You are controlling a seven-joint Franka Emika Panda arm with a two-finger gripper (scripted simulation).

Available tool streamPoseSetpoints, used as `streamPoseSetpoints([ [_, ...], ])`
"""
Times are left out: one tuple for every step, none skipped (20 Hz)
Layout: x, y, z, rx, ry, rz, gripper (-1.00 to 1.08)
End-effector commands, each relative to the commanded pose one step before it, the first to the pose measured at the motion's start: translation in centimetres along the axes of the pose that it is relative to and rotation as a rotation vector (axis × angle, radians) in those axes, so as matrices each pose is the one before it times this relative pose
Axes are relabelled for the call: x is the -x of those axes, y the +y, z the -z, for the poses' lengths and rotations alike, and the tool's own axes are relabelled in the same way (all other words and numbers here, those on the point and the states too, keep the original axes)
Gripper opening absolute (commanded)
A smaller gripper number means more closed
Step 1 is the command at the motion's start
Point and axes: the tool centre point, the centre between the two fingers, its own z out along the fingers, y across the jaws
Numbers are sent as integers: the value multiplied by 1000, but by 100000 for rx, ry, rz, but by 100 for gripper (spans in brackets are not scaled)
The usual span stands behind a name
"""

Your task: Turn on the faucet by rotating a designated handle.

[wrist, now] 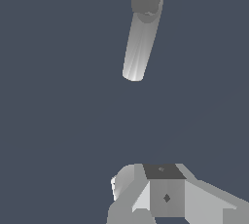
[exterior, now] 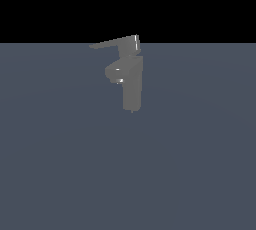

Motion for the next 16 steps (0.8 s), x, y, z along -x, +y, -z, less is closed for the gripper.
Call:
streamPoseSetpoints([
  [0, 1, 0, 0, 0, 0, -100],
  [1, 16, 2, 67, -12, 13, -100],
  [0, 34, 3, 221, -43, 42, -100],
  [-1, 57, 4, 365, -72, 69, -100],
  [0, 86, 7, 494, -101, 91, -100],
  [-1, 108, 8, 631, -134, 114, -100],
  [-2, 116, 8, 688, -153, 118, -100],
  [-2, 95, 7, 544, -126, 87, -100],
  [-4, 66, 5, 404, -97, 58, -100],
  [-3, 46, 4, 249, -63, 28, -100],
  [-5, 15, 1, 115, -31, 4, -100],
  [-5, -28, -2, 0, 0, 0, -100],
  [10, -1, -1, -163, 43, -9, -100],
  [2, -14, -7, 0, 0, 0, -100],
  [-8, 13, 8, -54, 7, -43, -100],
  [-44, -4, 8, -31, -28, -191, -100],
])
